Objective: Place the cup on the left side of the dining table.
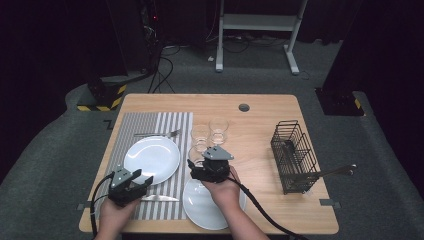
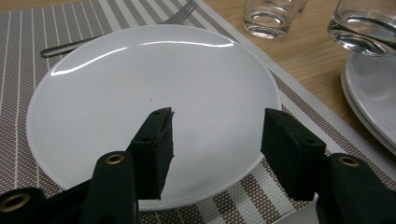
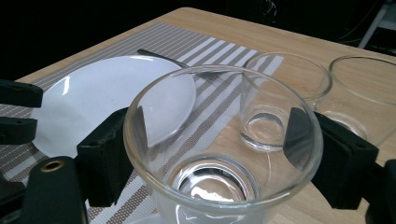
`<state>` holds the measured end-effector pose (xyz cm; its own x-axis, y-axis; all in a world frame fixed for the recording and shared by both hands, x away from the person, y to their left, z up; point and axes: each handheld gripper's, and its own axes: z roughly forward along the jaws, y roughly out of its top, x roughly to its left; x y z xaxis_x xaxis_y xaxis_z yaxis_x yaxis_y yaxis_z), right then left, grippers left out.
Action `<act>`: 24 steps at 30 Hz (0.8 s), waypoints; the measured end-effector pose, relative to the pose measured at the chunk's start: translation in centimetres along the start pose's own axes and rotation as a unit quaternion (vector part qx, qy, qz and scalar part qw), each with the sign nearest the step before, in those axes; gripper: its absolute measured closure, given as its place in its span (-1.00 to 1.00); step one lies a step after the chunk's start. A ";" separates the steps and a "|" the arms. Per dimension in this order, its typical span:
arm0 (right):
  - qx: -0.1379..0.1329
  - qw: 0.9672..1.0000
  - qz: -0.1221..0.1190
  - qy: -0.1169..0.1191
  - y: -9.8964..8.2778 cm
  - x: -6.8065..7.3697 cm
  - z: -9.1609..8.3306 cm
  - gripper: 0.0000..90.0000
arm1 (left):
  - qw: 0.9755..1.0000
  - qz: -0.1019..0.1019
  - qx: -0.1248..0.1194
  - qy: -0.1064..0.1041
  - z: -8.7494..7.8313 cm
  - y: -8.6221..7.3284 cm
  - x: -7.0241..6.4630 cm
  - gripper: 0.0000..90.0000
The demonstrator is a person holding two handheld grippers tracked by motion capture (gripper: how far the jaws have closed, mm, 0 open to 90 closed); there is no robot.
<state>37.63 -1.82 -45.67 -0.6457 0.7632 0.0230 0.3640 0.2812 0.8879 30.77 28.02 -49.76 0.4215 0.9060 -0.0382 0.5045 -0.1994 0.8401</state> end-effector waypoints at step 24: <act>0.001 0.999 -0.021 0.050 0.5 3.8 1.4 -0.59 | 1.000 -0.014 -0.001 0.027 -2.0 -1.2 0.9 -0.02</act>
<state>36.27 2.02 -45.81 -0.7241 0.6890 0.0308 0.3365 0.3139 0.8878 29.08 29.81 -49.70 0.3654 0.9303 -0.0326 0.5148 -0.1728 0.8397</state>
